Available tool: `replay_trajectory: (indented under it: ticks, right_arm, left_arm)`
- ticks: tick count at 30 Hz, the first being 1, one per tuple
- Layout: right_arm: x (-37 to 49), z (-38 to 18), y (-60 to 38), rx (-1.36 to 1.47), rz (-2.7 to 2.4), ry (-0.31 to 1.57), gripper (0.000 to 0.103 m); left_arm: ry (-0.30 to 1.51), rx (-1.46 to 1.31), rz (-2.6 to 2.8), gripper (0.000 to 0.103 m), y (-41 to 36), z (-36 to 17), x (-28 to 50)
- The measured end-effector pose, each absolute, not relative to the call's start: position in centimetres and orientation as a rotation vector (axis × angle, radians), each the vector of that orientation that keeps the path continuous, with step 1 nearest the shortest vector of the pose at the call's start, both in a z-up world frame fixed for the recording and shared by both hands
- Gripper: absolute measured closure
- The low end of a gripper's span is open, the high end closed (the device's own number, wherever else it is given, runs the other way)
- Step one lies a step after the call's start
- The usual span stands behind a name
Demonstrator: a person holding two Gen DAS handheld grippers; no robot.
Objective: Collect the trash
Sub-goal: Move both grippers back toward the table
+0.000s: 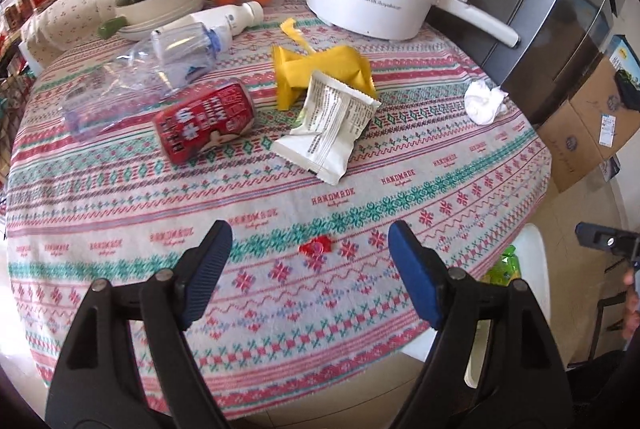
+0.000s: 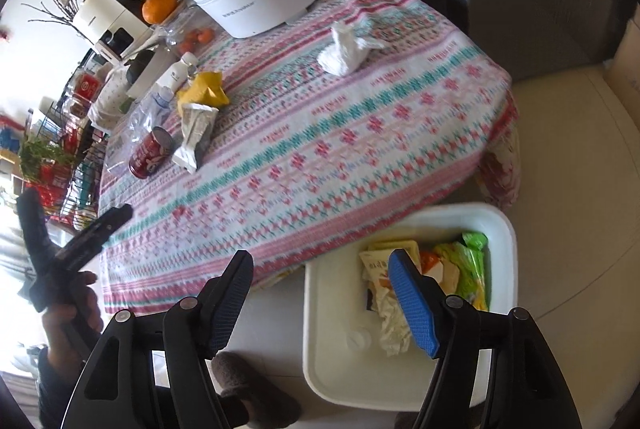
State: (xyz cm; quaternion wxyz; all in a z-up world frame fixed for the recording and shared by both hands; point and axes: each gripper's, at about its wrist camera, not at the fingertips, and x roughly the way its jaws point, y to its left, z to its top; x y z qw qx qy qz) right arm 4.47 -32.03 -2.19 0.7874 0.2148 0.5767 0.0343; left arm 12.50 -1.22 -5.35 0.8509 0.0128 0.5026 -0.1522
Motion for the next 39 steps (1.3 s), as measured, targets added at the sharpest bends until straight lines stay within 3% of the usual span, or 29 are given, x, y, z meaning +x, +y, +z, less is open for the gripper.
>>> replay_trajectory:
  ticks: [7,14,26,27,28,39]
  right_arm:
    - [8.0,-2.3,-32.2,0.479,0.046,1.24,0.031]
    - [9.2,-3.6,-33.0,0.51,0.025,1.266,0.031]
    - [8.9,-4.4,-34.1,0.527,-0.007,1.286,0.031]
    - [8.9,-4.4,-34.1,0.528,-0.011,1.284,0.031]
    - [8.9,-4.4,-34.2,0.528,-0.014,1.282,0.031]
    - [11.8,-5.2,-36.7,0.565,-0.081,1.237,0.031]
  left_arm:
    - [1.022,0.131,-0.339,0.023,-5.9,-7.4,16.5]
    - [1.024,0.18,-0.276,0.03,-7.8,-9.2,18.9]
    - [1.063,0.122,-0.219,0.075,-7.6,-9.5,19.2]
    - [1.068,0.106,-0.224,0.092,-7.6,-9.2,18.9]
    - [1.083,0.082,-0.229,0.103,-7.4,-8.9,18.7]
    - [1.073,-0.111,-0.283,0.103,-5.3,-6.6,17.3]
